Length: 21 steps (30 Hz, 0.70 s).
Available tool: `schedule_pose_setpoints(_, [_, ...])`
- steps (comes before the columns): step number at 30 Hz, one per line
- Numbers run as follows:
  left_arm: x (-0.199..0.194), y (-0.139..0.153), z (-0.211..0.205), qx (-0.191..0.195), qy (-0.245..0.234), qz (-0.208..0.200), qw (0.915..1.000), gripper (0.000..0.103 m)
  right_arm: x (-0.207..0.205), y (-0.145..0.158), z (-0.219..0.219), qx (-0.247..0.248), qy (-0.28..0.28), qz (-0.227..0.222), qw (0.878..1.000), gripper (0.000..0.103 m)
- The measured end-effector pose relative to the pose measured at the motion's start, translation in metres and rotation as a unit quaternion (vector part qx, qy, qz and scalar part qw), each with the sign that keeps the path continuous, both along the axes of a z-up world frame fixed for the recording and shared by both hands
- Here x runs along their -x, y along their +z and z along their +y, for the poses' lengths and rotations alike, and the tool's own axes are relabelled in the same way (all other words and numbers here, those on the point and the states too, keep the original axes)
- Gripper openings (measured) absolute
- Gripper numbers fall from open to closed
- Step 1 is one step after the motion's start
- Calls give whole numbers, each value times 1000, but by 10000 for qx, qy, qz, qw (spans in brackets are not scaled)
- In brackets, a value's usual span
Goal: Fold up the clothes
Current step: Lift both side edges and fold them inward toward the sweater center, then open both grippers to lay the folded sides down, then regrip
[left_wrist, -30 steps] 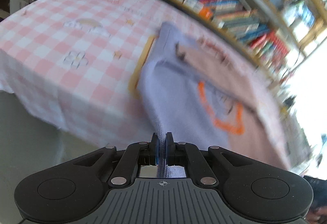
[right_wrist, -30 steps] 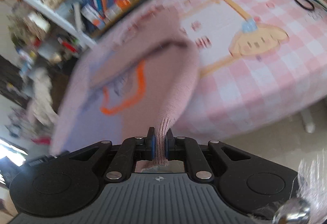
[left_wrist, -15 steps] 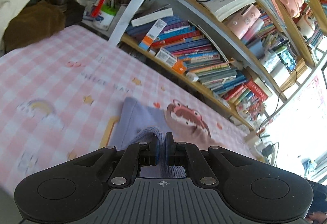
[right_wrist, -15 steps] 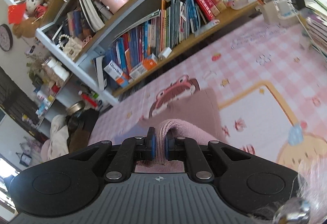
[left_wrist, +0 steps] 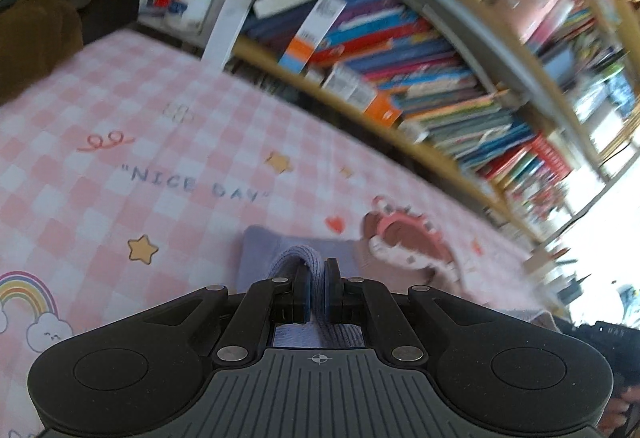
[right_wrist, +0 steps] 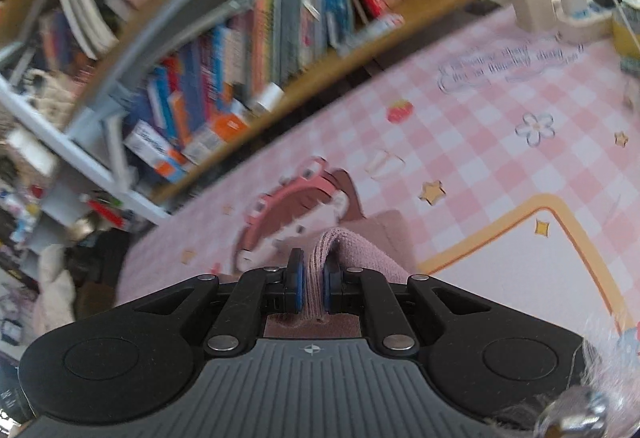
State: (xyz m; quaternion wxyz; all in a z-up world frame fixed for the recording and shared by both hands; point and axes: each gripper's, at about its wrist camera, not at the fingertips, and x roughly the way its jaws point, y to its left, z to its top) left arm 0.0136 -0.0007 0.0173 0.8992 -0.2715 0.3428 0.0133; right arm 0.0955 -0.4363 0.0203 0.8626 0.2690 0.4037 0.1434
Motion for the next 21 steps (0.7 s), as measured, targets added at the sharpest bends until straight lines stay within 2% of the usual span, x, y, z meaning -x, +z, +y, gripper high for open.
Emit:
schedule_pose_setpoints(4, [-12,-9,2,-60,-116,223,9997,17,-12,-14,6,150,-99,174,9997,16])
schedule_pose_setpoints(6, [-16,-9,4,-70,-232,274,9993,26,-14,-14,6,219,-136,190,9995,32])
schedule_pose_setpoints(7, [-14,-5,6,-157,-188,202,9995,35,-13,-12,7,300,-169,141,9993,36])
schedule_pose_setpoints(8, [-12,-1,9,-254,-129,120,9995,53,-11,-8,7,449,-235,27,9987,48])
schedule_pose_setpoints(9, [-9,3,11,-351,-70,38,9994,62,-9,-3,6,576,-286,-88,9979,53])
schedule_pose_setpoints(10, [-6,5,14,-428,-36,-19,9991,70,-7,1,3,669,-317,-205,9970,53])
schedule_pose_setpoints(13, [4,11,22,-652,56,-178,9977,70,0,5,-3,915,-333,-330,9947,53])
schedule_pose_setpoints(16, [14,0,22,-883,-144,-39,9960,68,8,-3,-3,1245,-141,-195,9919,53])
schedule_pose_setpoints(21, [28,-22,13,-996,-383,187,9941,63,26,-28,10,1998,212,25,9796,44])
